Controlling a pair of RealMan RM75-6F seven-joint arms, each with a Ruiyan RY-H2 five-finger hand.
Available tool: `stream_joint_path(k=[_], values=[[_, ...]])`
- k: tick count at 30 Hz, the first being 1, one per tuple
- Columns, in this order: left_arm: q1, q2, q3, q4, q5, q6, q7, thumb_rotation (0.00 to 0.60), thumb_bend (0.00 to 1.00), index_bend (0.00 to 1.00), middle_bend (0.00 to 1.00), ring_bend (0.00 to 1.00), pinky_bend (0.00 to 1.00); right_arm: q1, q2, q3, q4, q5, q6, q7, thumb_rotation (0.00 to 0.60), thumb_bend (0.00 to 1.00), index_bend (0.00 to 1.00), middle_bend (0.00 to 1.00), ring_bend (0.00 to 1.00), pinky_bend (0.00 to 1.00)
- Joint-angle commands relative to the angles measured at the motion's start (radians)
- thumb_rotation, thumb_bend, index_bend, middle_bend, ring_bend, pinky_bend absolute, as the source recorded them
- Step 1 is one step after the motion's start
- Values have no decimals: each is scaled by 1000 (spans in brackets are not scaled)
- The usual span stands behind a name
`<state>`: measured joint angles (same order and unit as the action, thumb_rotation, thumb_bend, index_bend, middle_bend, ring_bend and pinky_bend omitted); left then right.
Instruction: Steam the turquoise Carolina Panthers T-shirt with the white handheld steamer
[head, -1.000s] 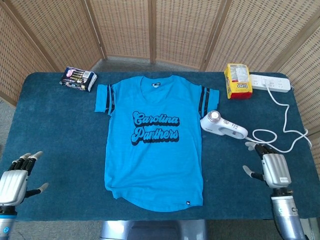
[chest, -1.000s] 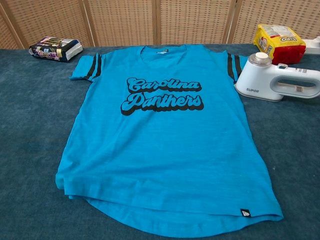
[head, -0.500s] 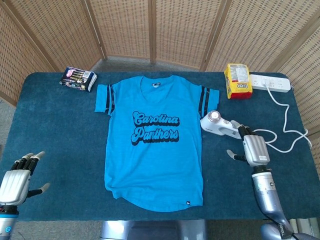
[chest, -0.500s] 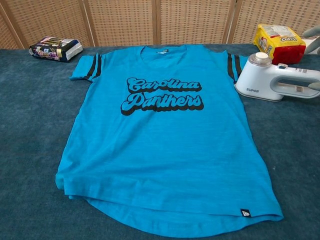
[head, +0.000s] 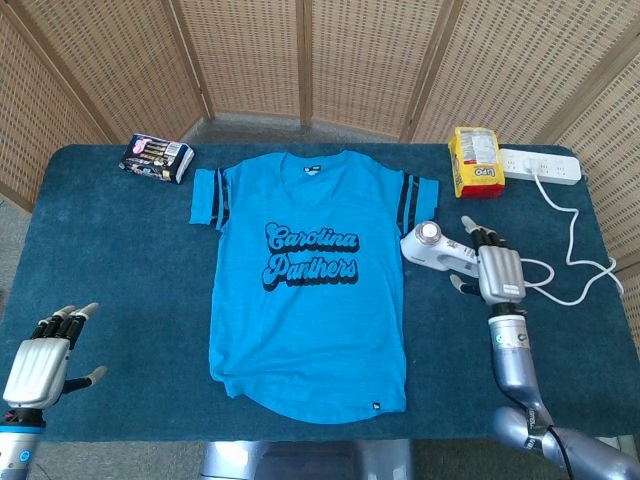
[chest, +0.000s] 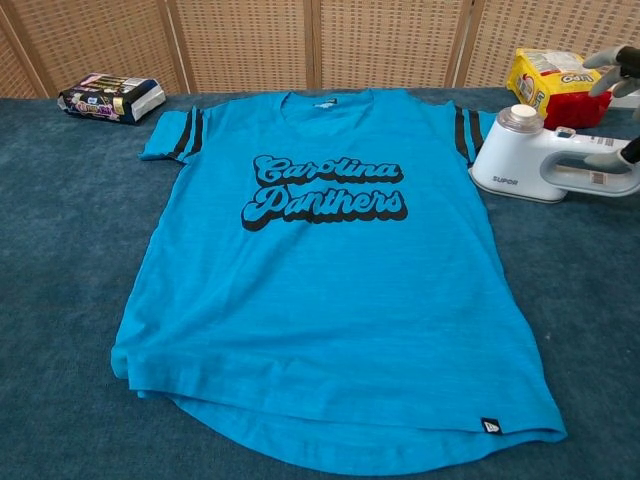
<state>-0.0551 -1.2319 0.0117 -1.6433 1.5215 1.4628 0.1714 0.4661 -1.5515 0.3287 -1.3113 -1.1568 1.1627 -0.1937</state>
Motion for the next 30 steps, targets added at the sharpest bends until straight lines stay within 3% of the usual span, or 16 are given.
stream_joint_path(k=[1,30], values=[[0,1,0,-2,-2,0,2,478,160,126,234,149,214,17,-19,2,34,14,-11,-8,598,244,89,216,204,293],[-5,0,-2,-5,-19,-9,13,476,159,126,233,149,215,102,-200,-32,422,-1,-14,-46,599,244,94,216,203,253]])
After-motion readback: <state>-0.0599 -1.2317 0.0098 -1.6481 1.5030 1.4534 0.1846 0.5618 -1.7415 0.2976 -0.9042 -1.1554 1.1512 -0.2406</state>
